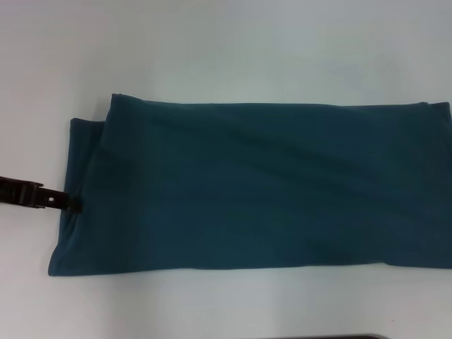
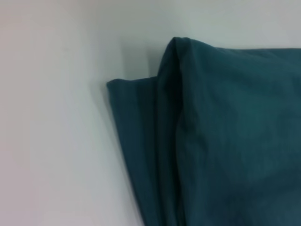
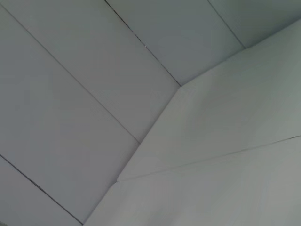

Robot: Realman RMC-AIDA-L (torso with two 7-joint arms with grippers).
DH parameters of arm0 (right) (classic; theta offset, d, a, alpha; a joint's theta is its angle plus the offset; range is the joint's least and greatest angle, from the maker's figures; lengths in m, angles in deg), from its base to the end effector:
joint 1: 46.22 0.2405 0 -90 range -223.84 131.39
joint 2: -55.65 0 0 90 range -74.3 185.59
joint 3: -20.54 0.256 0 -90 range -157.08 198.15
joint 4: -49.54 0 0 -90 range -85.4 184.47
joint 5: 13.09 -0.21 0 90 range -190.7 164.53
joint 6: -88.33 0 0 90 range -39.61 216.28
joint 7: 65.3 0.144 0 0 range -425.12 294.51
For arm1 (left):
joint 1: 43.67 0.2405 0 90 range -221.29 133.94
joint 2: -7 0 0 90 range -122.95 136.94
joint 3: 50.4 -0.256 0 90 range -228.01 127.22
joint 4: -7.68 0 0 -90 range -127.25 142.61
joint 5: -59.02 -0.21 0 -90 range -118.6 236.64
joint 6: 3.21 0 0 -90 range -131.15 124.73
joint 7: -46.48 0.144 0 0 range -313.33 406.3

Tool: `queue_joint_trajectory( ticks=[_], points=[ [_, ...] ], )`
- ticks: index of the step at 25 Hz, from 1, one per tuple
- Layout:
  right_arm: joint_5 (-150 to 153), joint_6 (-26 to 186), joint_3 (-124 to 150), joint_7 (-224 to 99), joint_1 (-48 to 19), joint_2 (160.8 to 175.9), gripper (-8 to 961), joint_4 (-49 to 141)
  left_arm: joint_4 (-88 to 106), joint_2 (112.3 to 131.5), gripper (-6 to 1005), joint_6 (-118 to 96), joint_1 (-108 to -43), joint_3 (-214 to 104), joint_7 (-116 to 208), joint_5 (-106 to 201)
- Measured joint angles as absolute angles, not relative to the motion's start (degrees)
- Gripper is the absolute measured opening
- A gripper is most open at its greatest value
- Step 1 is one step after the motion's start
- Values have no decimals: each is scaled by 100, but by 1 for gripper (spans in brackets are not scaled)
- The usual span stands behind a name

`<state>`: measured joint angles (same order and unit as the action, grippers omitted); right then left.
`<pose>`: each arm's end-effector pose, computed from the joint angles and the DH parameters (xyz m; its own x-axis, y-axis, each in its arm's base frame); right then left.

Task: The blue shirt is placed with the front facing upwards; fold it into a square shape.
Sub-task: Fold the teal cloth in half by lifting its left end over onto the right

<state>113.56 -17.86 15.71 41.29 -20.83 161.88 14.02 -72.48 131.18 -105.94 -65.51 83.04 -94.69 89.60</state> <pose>0.3406 0.2870 0.1381 0.2943 -0.6313 -0.7175 -0.8730 -0.4832 0.0670 -0.2798 0.2863 0.0579 0.3589 0.9293 0.0876 0.8965 -0.3171 -0.3094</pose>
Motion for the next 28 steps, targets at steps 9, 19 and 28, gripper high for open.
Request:
queue_joint_trajectory(
  ticks=[9, 19, 28],
  points=[
    [11356, -1811, 1587, 4132, -2076, 16167, 921, 1403, -6793, 13111, 785, -10146, -6667, 8051, -9518, 8907],
    [11356, -1819, 1597, 4131, -2097, 16155, 921, 1403, -6550, 13098, 784, -9934, -6688, 7976, -9535, 8836],
    [11356, -1823, 1597, 4131, -2089, 16147, 921, 1403, -6401, 13092, 785, -9801, -6743, 7950, -9537, 8699]
  ],
)
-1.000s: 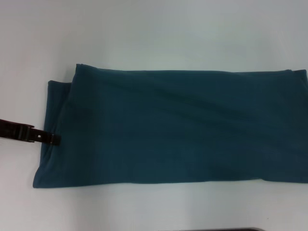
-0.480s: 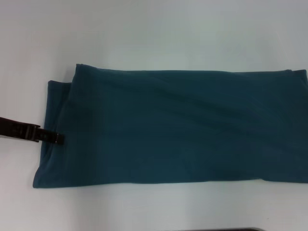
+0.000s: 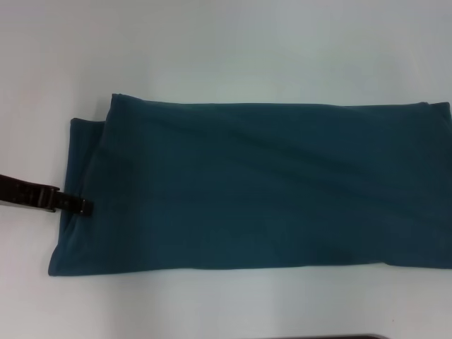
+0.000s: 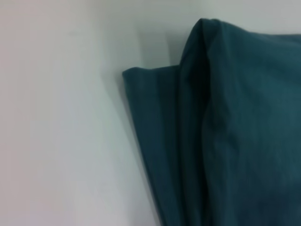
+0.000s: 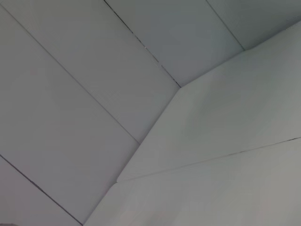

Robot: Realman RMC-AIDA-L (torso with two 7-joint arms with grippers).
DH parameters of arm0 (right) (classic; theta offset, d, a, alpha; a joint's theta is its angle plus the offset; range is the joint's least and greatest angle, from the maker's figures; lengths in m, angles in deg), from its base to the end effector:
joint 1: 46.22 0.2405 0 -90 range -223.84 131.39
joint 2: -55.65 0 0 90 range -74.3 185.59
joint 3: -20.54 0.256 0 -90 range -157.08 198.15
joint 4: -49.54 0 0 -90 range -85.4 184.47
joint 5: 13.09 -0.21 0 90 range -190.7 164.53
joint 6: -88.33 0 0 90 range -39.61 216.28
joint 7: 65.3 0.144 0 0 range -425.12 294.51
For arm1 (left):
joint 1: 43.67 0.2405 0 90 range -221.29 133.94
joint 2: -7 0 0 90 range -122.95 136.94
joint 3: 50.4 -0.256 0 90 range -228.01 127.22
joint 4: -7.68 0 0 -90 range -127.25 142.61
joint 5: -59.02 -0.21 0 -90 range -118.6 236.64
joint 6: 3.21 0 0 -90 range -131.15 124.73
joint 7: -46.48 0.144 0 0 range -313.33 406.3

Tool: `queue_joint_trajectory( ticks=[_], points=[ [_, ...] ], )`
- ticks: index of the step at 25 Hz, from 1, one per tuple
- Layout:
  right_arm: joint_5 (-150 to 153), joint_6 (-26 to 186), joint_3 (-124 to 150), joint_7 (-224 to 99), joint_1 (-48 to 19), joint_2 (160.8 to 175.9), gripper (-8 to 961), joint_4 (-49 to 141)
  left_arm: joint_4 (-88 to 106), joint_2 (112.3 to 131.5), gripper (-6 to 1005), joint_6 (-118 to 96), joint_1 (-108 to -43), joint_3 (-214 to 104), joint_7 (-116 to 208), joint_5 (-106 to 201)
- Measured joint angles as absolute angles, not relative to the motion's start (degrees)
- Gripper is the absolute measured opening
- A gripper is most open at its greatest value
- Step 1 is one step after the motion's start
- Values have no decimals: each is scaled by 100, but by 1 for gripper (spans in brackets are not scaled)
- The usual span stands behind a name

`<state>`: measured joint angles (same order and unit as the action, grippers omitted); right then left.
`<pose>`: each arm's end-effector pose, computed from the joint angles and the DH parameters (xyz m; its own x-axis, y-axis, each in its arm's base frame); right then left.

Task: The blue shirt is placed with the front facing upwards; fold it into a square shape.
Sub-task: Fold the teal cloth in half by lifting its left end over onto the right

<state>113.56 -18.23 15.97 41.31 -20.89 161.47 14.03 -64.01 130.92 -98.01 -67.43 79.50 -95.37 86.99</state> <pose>0.3410 0.2863 0.1415 0.2965 -0.6283 -0.7193 -0.8721 -0.4851 0.0643 -0.2920 0.2999 0.0318 0.3397 0.9390 0.0531 0.8900 -0.3027 -0.3410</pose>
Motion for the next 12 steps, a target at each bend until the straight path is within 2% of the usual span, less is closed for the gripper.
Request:
queue_joint_trajectory(
  ticks=[12],
  points=[
    [11356, -1828, 1597, 4130, -2082, 16123, 920, 1403, -6264, 13083, 782, -9808, -6849, 7835, -9537, 8617]
  ],
)
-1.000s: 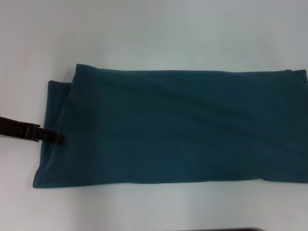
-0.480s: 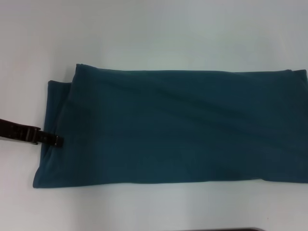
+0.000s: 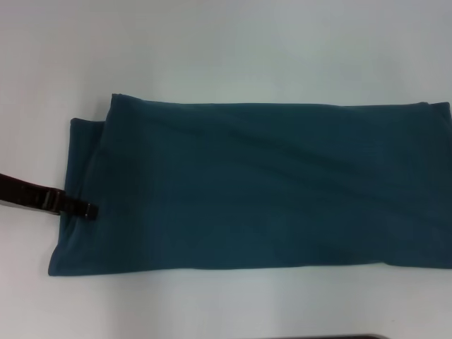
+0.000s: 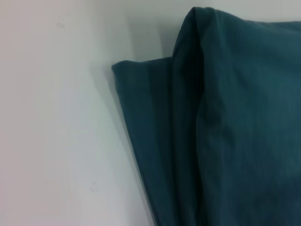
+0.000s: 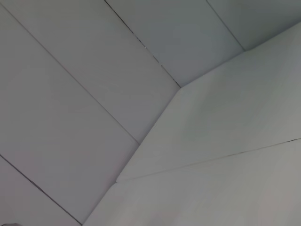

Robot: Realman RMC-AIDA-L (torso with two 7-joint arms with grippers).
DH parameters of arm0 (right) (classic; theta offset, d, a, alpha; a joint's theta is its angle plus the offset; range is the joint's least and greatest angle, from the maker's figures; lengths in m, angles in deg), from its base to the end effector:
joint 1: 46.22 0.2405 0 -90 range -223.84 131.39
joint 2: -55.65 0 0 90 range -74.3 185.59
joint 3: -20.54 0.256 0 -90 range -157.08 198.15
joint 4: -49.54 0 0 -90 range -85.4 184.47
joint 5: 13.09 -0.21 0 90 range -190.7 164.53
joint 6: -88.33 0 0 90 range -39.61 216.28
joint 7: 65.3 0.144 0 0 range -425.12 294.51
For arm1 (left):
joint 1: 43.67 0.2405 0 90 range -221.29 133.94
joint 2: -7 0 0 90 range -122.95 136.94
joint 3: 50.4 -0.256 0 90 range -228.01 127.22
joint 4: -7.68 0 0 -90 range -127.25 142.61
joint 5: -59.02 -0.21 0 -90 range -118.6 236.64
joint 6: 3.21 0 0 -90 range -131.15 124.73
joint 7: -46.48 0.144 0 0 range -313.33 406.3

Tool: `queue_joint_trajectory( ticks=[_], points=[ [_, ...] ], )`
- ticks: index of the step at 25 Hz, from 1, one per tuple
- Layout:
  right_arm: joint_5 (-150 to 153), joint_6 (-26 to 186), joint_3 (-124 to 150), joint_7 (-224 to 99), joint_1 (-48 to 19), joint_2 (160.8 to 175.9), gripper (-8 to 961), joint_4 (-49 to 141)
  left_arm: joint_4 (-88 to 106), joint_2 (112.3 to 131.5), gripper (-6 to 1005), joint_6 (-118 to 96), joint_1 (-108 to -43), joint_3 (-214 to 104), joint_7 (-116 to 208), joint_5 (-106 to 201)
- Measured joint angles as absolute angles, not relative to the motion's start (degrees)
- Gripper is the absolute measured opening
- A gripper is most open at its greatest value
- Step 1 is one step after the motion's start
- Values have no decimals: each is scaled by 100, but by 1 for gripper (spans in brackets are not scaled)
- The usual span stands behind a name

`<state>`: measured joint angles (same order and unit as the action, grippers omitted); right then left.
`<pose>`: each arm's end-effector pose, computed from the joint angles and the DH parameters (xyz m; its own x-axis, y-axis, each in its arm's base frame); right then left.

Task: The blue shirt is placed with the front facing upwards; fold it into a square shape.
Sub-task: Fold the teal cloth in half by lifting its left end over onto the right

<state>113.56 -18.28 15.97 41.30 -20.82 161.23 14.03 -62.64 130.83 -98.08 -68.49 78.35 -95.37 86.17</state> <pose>0.3409 0.2868 0.1433 0.3002 -0.6267 -0.7191 -0.8713 -0.4869 0.0606 -0.2893 0.3020 0.0260 0.3490 0.9370 0.0165 0.8831 -0.3230 -0.3402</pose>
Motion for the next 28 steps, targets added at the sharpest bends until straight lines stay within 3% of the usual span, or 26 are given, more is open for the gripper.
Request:
queue_joint_trajectory(
  ticks=[28],
  points=[
    [11347, -1836, 1596, 4134, -2100, 16111, 920, 1403, -6151, 13104, 774, -9968, -7132, 7687, -9500, 8640]
  ],
)
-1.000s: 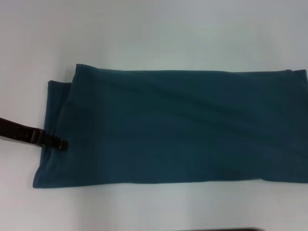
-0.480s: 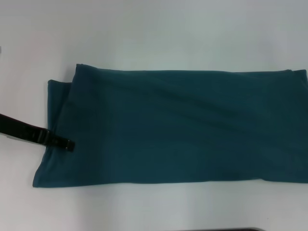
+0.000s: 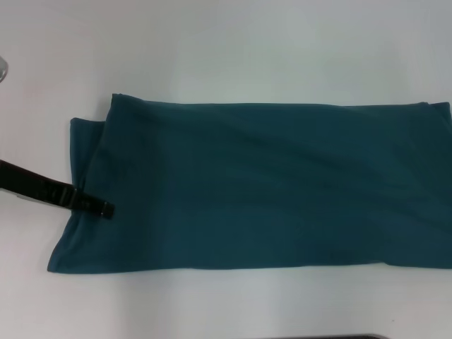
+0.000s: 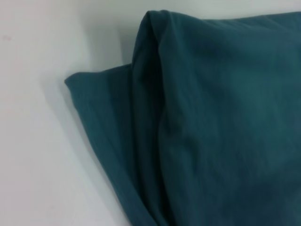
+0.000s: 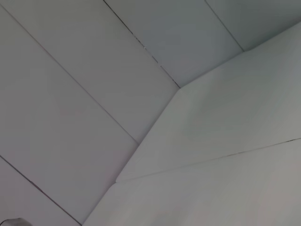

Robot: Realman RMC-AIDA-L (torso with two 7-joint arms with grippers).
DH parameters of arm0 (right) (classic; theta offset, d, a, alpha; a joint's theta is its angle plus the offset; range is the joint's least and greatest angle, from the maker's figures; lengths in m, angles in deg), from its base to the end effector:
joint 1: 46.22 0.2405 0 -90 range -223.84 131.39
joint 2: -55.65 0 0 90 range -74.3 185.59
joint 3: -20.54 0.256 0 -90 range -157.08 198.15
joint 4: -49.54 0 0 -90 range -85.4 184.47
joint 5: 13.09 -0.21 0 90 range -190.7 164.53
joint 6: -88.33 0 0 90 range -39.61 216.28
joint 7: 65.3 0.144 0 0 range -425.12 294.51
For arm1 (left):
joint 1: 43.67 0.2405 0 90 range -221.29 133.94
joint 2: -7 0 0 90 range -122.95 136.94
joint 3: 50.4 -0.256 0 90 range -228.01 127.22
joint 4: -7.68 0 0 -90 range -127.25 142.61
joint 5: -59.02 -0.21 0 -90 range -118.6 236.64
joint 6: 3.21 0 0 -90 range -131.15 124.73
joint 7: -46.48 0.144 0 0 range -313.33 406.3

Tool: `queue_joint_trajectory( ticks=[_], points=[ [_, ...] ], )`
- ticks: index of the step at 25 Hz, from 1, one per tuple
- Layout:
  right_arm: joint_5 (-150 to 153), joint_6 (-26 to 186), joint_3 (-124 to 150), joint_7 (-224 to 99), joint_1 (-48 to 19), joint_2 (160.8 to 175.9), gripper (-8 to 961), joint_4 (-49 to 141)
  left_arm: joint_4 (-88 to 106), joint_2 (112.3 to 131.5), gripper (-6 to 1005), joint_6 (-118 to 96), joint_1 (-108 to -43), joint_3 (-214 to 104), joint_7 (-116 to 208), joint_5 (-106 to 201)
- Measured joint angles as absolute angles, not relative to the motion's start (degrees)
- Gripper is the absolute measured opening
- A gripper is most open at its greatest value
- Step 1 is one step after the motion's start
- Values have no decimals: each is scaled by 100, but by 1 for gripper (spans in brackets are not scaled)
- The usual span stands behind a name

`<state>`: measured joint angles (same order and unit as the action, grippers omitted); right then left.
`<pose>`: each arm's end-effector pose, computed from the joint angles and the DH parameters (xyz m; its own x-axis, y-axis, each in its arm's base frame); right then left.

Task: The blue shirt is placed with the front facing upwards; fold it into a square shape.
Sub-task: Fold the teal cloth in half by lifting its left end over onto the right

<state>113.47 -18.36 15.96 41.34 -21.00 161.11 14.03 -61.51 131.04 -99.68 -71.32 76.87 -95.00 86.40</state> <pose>0.3418 0.2858 0.1443 0.2991 -0.6266 -0.7197 -0.8723 -0.4852 0.0599 -0.2718 0.3095 0.0170 0.3964 0.9174 -0.0354 0.8690 -0.3873 -0.3079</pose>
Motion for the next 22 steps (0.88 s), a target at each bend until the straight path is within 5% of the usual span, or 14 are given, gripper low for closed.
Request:
queue_joint_trajectory(
  ticks=[10, 15, 22],
  points=[
    [11280, -1836, 1597, 4139, -2124, 16111, 920, 1403, -6184, 13101, 762, -9976, -7153, 7658, -9493, 8638],
    [11276, -1837, 1597, 4140, -2127, 16111, 920, 1403, -6107, 13090, 650, -9802, -7184, 7580, -9497, 8574],
    [11167, -1851, 1585, 4172, -2133, 16108, 919, 1403, -6018, 13080, 326, -9609, -7221, 7552, -9548, 8396]
  ],
)
